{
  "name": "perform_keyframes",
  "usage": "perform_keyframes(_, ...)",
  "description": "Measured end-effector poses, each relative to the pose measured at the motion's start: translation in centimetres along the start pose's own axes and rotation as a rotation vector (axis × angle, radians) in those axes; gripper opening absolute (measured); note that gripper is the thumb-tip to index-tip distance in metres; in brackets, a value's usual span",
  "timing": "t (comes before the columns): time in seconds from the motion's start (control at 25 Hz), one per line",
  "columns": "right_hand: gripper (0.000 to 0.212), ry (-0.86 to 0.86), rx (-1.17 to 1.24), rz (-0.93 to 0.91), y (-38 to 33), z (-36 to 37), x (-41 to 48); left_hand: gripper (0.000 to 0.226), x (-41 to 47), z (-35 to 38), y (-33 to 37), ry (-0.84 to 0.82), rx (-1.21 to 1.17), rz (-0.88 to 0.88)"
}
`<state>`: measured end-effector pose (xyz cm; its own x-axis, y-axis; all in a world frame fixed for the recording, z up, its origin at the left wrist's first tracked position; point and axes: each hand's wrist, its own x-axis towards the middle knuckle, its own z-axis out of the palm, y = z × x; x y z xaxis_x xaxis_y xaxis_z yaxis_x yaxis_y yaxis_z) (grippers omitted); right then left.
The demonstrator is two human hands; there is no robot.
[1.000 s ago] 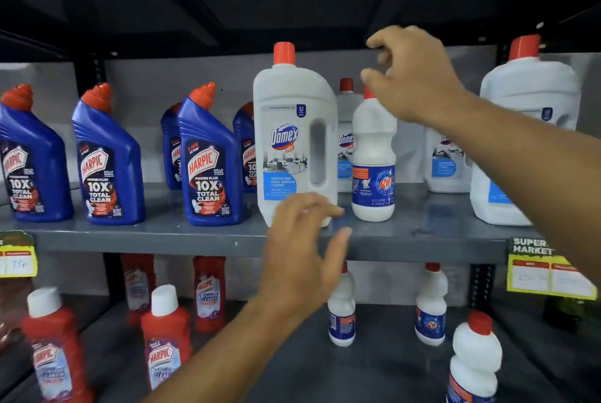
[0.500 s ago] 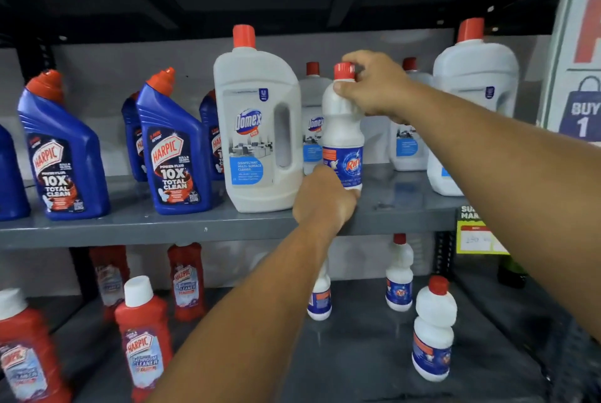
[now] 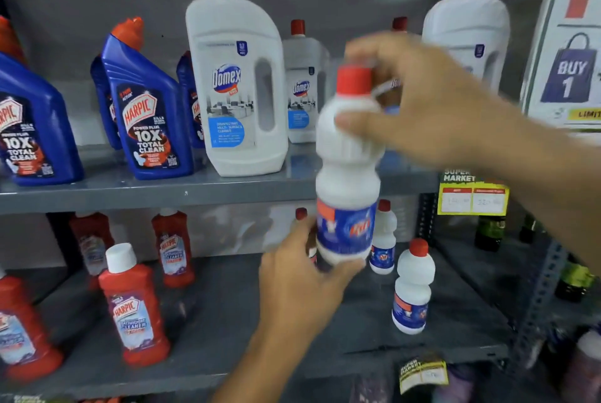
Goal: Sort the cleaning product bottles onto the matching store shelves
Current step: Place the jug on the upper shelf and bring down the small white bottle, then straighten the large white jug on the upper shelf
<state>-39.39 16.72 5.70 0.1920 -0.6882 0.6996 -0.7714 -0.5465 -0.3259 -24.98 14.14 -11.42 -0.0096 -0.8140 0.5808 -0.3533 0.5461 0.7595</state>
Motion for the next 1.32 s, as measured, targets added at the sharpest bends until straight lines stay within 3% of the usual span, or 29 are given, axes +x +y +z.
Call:
perform_keyframes(0.2,0.065,-0.245,-0.005,0.106,5.5,12.3,-7.1,0.049,-4.8,4.2,-11.5,-0.057,0.070,-0.281)
perform_keyframes(0.4,0.062,-0.276,0.047,0.298,12.2,21.7,-8.5,0.053,-4.8,8.3,-19.0,-0.216,0.167,-0.468)
perform_keyframes(0.56,0.060,-0.270,0.120,0.399,15.3,24.5,-9.0,0.054,-3.9,9.0,-21.9,-0.270,0.258,-0.486)
perform_keyframes(0.88,0.067,-0.277,0.143,0.396,16.3,25.7,-9.2,0.056,-3.9,9.4,-22.9,-0.303,0.247,-0.511)
perform_keyframes(0.96,0.075,-0.317,0.110,0.349,16.2,25.3,-10.1,0.060,-4.1,8.5,-21.6,-0.305,0.216,-0.476)
perform_keyframes(1.04,0.076,-0.261,0.070,0.248,15.7,24.2,-11.2,0.074,-3.8,6.5,-18.9,-0.197,0.203,-0.410)
perform_keyframes(1.12,0.061,-0.082,0.131,0.134,13.7,22.2,-11.1,0.078,-2.3,3.3,-14.5,0.004,0.194,-0.214)
perform_keyframes(1.24,0.033,0.263,0.413,0.005,9.2,17.1,-6.8,0.065,2.4,-2.6,-5.9,0.277,0.221,0.191)
perform_keyframes(1.32,0.024,0.381,0.506,-0.058,6.4,13.9,-2.3,0.063,6.4,-5.6,-1.5,0.361,0.240,0.242)
